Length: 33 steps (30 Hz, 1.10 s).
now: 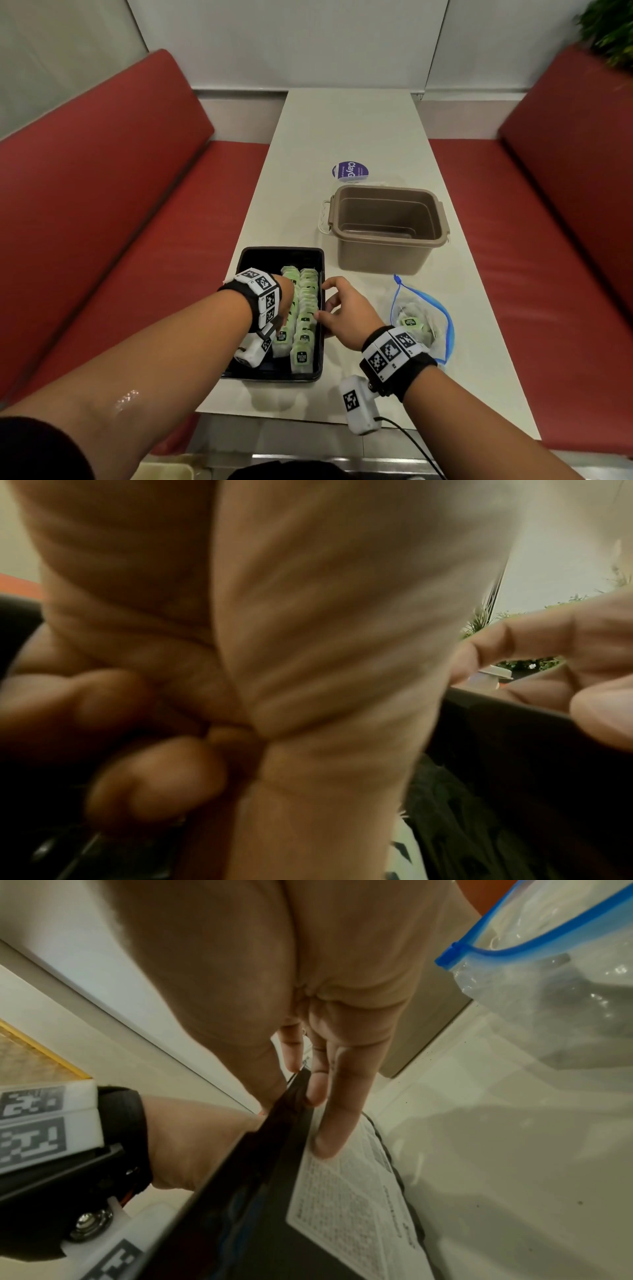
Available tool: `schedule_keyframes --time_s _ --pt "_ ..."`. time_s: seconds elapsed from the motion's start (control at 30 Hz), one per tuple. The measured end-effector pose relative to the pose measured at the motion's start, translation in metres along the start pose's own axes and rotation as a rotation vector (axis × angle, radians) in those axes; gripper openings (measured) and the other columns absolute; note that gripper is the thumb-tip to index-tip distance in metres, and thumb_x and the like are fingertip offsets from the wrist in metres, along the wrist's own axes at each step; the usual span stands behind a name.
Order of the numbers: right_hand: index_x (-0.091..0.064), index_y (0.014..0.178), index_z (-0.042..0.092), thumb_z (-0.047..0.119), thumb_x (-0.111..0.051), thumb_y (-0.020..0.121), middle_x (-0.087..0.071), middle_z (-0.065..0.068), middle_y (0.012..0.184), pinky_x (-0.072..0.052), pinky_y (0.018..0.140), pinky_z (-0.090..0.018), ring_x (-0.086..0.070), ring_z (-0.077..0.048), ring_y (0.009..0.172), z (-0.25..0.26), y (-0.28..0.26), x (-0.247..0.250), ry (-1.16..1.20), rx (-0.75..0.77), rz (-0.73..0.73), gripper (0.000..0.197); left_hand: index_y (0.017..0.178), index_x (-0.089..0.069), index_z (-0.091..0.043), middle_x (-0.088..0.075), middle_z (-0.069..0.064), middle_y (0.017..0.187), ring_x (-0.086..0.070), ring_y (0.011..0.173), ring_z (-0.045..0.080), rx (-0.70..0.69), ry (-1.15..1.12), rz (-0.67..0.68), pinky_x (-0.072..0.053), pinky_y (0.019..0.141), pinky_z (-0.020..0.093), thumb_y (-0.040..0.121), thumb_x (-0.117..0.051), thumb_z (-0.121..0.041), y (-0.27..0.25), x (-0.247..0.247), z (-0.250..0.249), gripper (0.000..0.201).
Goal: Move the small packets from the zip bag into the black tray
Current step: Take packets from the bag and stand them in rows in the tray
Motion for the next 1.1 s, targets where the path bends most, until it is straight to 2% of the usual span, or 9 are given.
schedule_keyframes --time_s 0.1,0.27,0.33,0.4,0.47,0.63,0.77,0.93,1.1 --pt "-0.048 0.111 0.029 0.010 -0.070 0.086 -0.060 -0.001 0.077 -0.062 0.066 -0.044 -0.071 -0.022 0.064 0.000 -0.001 0.000 0.008 0.002 -0.008 0.039 0.132 -0.058 -0.029 -0.061 -0.009 0.121 -0.059 0.114 0.022 -0.015 0.084 0.015 -0.048 0.100 0.045 0.074 -0.063 -0.071 0.054 -0.009 0.001 0.072" --pt "-0.049 0.116 0.033 0.031 -0.072 0.084 -0.064 0.005 0.091 -0.061 0.071 -0.047 -0.071 -0.023 0.076 -0.003 -0.005 0.007 0.021 -0.012 -0.031 0.039 0.131 -0.057 -0.013 -0.063 0.003 0.119 -0.060 0.113 0.026 0.049 -0.072 -0.057 -0.049 0.096 0.037 0.082 -0.068 -0.058 -0.011 0.010 0.004 0.068" --pt "-0.051 0.116 0.035 0.038 -0.069 0.082 -0.065 0.008 0.096 -0.059 0.078 -0.048 -0.070 -0.020 0.081 -0.006 -0.008 0.017 0.031 0.003 -0.058 0.039 0.104 -0.068 -0.012 -0.067 0.001 0.092 -0.065 0.095 0.023 0.043 -0.192 -0.117 -0.054 0.088 0.035 0.078 -0.074 -0.056 -0.026 0.022 0.008 0.051" --pt "-0.055 0.112 0.034 0.035 -0.068 0.084 -0.065 0.008 0.098 -0.059 0.078 -0.048 -0.070 -0.017 0.078 -0.008 -0.012 0.034 0.070 0.028 -0.098 0.031 0.070 -0.064 -0.017 -0.063 -0.003 0.069 -0.062 0.072 0.019 0.033 -0.312 -0.217 -0.055 0.072 0.030 0.075 -0.078 -0.050 -0.041 0.035 0.012 0.037" --pt "-0.059 0.106 0.032 0.025 -0.067 0.088 -0.066 0.009 0.097 -0.060 0.076 -0.045 -0.068 -0.015 0.076 -0.010 -0.019 0.057 0.069 0.058 -0.171 0.021 0.060 -0.064 -0.017 -0.067 -0.005 0.064 -0.062 0.064 0.016 0.015 -0.410 -0.285 -0.057 0.072 0.030 0.078 -0.078 -0.047 -0.056 0.055 0.013 0.037" --pt "-0.063 0.095 0.029 0.012 -0.065 0.088 -0.067 0.010 0.092 -0.055 0.071 -0.031 -0.063 -0.013 0.072 -0.031 -0.037 0.122 -0.013 0.074 -0.357 0.018 0.081 -0.076 -0.015 -0.074 -0.002 0.080 -0.069 0.077 0.017 -0.129 -0.482 -0.520 -0.057 0.078 0.034 0.081 -0.072 -0.053 -0.081 0.111 -0.032 0.038" --pt "-0.058 0.091 0.029 0.019 -0.073 0.082 -0.060 0.006 0.092 -0.037 0.064 -0.018 -0.051 -0.003 0.068 -0.066 -0.051 0.162 -0.180 -0.032 -0.429 0.019 0.091 -0.076 -0.021 -0.072 -0.007 0.088 -0.066 0.084 0.015 -0.278 -0.556 -0.595 -0.055 0.080 0.033 0.080 -0.074 -0.047 -0.078 0.137 -0.094 0.029" --pt "-0.051 0.090 0.024 0.031 -0.076 0.079 -0.054 0.001 0.099 -0.036 0.072 -0.023 -0.053 -0.015 0.083 -0.108 -0.066 0.179 -0.300 -0.147 -0.394 0.028 0.100 -0.073 -0.025 -0.071 -0.005 0.099 -0.066 0.092 0.018 -0.254 -0.559 -0.595 -0.053 0.081 0.029 0.081 -0.074 -0.033 -0.051 0.141 -0.154 0.020" --pt "-0.047 0.098 0.021 0.037 -0.077 0.077 -0.052 -0.001 0.105 -0.041 0.071 -0.026 -0.055 -0.018 0.084 -0.130 -0.063 0.169 -0.333 -0.221 -0.216 0.040 0.113 -0.068 -0.021 -0.068 -0.001 0.110 -0.066 0.098 0.022 -0.130 -0.455 -0.517 -0.055 0.085 0.033 0.080 -0.076 -0.035 -0.033 0.133 -0.181 0.037"
Point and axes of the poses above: each hand's wrist, its own y-axis towards the middle knuckle, its own x-axis out of the back of the hand, z = x × y, the point moved 5 cm from there along y, towards the middle knuckle
